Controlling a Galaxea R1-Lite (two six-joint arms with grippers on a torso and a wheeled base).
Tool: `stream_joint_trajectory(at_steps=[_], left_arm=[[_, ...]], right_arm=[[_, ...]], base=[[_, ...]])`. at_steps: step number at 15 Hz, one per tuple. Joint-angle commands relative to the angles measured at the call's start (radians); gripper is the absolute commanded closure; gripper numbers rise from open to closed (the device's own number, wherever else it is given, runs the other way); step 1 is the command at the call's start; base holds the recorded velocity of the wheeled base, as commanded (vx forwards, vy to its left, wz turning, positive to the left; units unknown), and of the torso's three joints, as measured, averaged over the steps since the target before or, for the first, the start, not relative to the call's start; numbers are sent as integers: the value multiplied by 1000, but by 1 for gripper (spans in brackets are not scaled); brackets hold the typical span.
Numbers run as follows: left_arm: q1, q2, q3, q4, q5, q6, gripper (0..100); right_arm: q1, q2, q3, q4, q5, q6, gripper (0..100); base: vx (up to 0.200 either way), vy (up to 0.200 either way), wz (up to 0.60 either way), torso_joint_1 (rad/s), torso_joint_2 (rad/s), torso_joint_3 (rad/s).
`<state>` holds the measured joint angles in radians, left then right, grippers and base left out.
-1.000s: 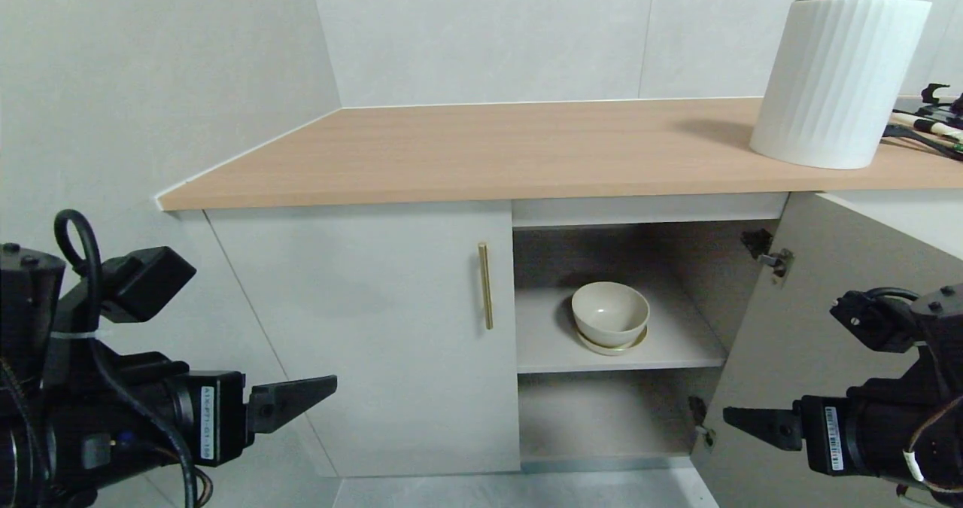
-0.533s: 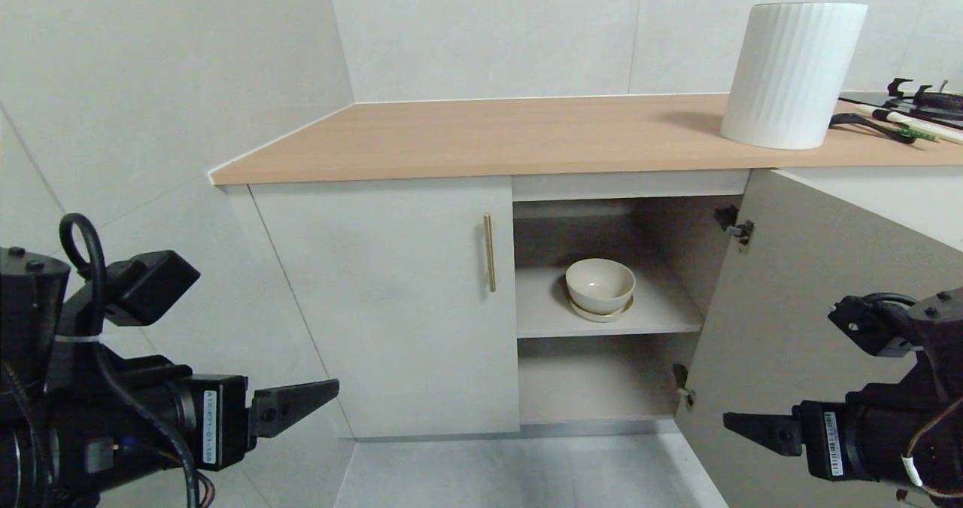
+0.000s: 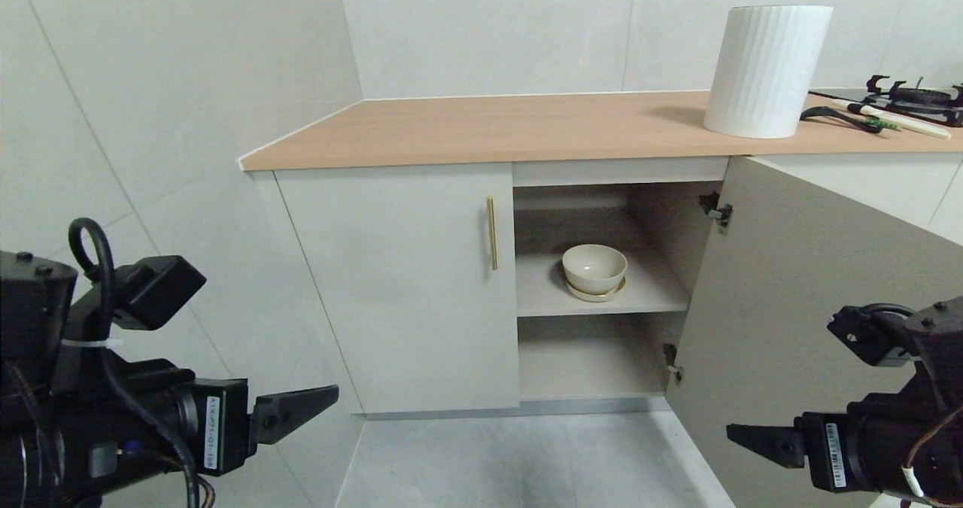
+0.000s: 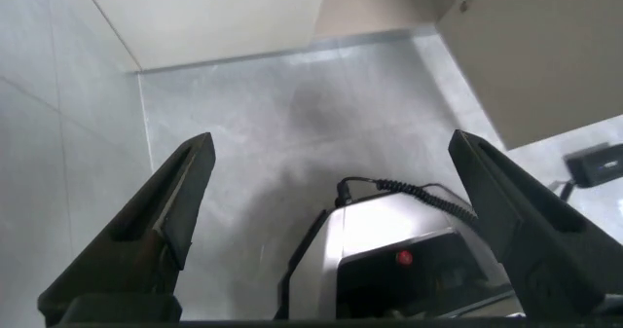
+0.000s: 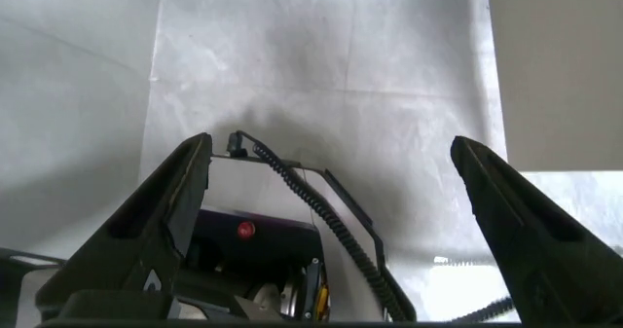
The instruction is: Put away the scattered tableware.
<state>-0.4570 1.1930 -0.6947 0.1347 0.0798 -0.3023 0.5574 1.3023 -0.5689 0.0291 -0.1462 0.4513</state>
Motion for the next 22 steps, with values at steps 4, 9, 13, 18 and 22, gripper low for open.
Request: stream_joint_trajectory(at_steps=[4,9,13,18,22], left_arm=[[0,4,3,0,2,0,0],[-2,2,6,0,2,23,0],[-2,4,7,0,2,26,0],[-2,11,7,-1,0,26,0],[-2,11,7,-1,0,26,0]], right_arm=[[1,-48,34,38,-7,-37,0],[-4,-206,61,158,2,-68,0],[-5,-187,-16,227,-3,-125,0],[-19,-233,-23,350,-9,-210,0],[-110,-267,-94,499,-38,-273,0]], base=[[0,0,0,0,0,0],[0,-80,0,1,2,-2],[0,-200,0,5,-1,2],[0,-160,0,2,2,2],[0,0,0,0,0,0]])
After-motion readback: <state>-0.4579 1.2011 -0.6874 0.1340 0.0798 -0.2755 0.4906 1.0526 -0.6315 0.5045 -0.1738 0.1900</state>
